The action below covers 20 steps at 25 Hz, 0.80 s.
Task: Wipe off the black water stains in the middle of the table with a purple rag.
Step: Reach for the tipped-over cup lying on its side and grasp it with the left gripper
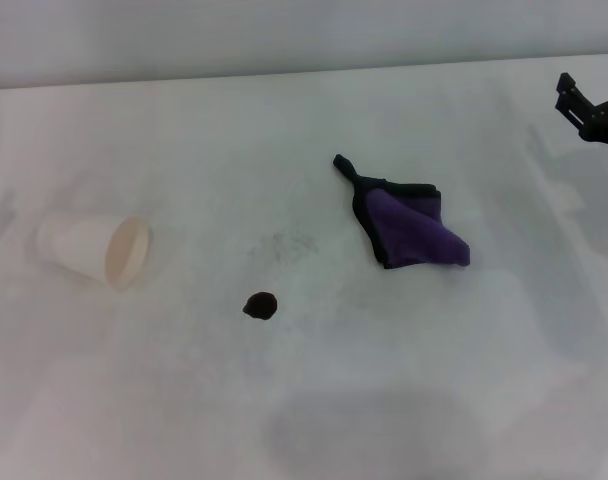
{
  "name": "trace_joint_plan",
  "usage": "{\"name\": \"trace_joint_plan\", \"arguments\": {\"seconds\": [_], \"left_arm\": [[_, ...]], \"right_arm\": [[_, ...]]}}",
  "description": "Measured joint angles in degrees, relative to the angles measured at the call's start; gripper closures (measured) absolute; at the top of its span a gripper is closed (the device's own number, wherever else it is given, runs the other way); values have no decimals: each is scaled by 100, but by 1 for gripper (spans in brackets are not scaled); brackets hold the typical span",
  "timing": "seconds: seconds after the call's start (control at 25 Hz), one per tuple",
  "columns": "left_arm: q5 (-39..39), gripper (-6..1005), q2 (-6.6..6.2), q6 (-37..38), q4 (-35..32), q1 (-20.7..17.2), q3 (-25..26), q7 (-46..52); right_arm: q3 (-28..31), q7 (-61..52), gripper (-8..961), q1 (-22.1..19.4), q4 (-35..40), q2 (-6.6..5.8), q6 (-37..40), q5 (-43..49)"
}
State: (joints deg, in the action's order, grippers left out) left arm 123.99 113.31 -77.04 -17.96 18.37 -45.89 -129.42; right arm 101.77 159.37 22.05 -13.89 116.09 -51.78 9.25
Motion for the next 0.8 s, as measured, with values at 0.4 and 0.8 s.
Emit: {"name": "trace_joint_plan", "arguments": {"seconds": [0.4, 0.8], "left_arm": [[-2535, 136, -791, -529, -1389, 162, 23, 2131], [-4831, 137, -926, -758, -3278, 305, 52, 2727]], "right_arm": [[0, -3, 110, -8, 0, 9, -50, 18], [-154, -142, 111, -35, 32, 10, -61, 16]]}}
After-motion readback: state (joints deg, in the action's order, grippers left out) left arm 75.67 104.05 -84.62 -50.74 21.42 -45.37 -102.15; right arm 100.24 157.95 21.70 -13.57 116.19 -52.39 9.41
